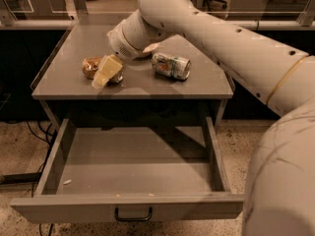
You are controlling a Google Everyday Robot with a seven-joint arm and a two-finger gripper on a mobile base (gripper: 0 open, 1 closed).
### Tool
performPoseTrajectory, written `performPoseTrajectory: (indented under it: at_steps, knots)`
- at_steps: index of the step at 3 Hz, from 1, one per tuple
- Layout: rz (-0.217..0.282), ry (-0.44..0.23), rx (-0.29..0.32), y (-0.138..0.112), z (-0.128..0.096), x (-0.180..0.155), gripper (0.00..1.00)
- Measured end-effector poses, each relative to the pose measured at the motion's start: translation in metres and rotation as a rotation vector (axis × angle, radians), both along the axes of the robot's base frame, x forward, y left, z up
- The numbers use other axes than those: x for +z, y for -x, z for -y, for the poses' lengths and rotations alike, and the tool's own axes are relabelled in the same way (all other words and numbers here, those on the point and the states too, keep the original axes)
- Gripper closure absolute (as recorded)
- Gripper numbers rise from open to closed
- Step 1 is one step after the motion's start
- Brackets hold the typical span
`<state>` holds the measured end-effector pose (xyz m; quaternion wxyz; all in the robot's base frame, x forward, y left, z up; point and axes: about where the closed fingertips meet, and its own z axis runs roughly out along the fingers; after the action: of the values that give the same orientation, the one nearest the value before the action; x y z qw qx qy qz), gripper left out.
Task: Place orange can into top drawer
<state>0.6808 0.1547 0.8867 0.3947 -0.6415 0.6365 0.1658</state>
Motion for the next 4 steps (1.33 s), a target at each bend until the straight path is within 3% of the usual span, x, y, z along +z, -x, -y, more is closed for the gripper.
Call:
performPoseTrajectory:
  at_steps: [3,4]
  knots:
    - [-0.07,0.009,0.003,0.009,-0.015,-0.038,0.03]
    - [-0.07,0.009,0.003,0.009,-0.015,-0.038,0.26]
